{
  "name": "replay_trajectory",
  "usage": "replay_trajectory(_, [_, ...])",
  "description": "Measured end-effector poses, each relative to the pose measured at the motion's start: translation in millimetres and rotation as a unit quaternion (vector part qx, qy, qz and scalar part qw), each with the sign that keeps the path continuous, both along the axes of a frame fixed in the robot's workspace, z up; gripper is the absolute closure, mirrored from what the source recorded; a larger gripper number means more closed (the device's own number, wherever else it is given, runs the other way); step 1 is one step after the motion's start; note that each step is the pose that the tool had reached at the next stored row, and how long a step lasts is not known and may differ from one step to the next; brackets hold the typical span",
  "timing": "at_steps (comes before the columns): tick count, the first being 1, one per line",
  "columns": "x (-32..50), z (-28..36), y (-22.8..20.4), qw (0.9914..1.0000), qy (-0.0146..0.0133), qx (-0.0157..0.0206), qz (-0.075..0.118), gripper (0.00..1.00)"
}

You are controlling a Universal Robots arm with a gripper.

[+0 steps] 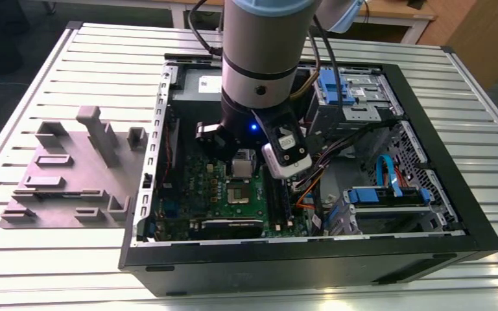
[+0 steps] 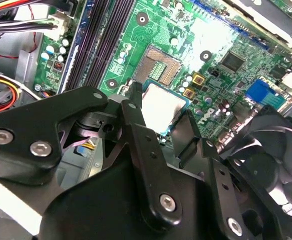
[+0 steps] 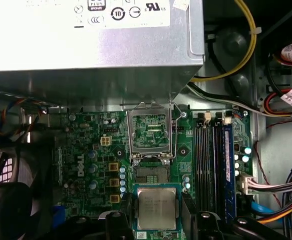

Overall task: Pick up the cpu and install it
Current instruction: 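Place the cpu into insertion slot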

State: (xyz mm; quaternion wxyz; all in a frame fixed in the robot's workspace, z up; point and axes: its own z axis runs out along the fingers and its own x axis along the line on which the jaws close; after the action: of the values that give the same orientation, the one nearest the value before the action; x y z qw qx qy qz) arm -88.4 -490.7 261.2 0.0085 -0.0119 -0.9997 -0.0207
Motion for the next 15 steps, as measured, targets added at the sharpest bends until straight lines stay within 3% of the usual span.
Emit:
replay_trajectory(5, [-0.6,-4.2,-1.9,0.99998,-0.0055,0.0002,0.001,0.53])
replay_trajectory(12, [-1.2,-14.3,-2.0,0.99998,-0.0058,0.0001,0.001,0.53])
replay_trajectory(15, [-1.3,-15.4,-2.0,0.99998,-0.0057,0.0,0.001,0.53])
